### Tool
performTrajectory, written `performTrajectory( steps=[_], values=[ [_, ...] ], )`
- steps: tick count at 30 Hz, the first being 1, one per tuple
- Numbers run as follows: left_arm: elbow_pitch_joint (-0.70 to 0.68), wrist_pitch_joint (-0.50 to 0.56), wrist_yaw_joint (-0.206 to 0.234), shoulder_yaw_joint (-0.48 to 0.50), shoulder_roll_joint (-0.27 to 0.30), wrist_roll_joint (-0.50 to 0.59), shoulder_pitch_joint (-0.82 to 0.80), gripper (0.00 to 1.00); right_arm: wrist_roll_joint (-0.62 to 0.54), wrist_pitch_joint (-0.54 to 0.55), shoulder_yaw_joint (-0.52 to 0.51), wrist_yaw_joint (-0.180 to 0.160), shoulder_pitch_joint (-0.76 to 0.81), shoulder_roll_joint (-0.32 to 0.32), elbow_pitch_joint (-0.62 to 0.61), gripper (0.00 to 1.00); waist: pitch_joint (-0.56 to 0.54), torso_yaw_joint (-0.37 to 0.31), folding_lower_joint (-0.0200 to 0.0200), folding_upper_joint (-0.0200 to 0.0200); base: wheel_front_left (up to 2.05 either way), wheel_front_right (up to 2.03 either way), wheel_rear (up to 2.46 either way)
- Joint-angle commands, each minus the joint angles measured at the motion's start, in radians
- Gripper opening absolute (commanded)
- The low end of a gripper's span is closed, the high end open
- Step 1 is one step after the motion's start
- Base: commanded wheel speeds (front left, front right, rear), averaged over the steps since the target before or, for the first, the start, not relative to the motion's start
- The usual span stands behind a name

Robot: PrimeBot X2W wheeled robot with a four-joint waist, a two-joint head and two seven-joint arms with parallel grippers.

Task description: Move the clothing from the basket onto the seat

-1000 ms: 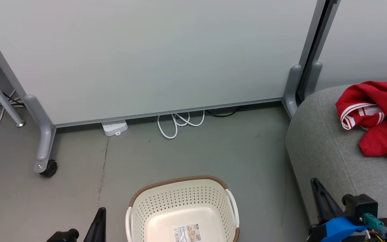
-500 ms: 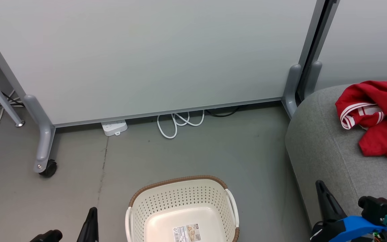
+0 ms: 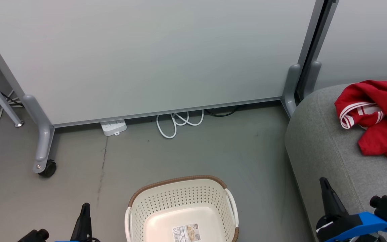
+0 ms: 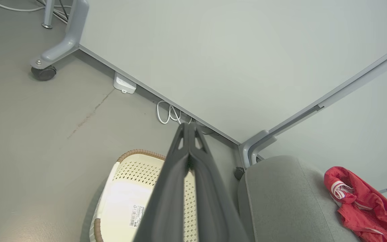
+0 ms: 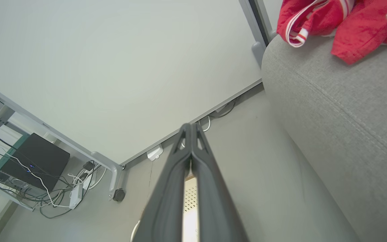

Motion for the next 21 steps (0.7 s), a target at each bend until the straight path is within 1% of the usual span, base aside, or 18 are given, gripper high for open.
performTrajectory(
  steps=[1,21],
  values=[
    [-0.02,0.006,-0.006,0.011,0.008,-0.024,-0.032,0.0,0.03,0.003,-0.004,0.0,-0.036,0.001,-0.009,0.0,0.0,0.0,-0.0001,0.0,0.0,0.0,0.0],
    [-0.062,0.074,-0.009,0.042,0.01,-0.268,-0.044,0.0,0.317,0.029,-0.019,0.0,-0.057,0.004,0.006,0.0,0.002,-0.004,-0.0001,0.0,0.0,0.0,0.0]
  ],
)
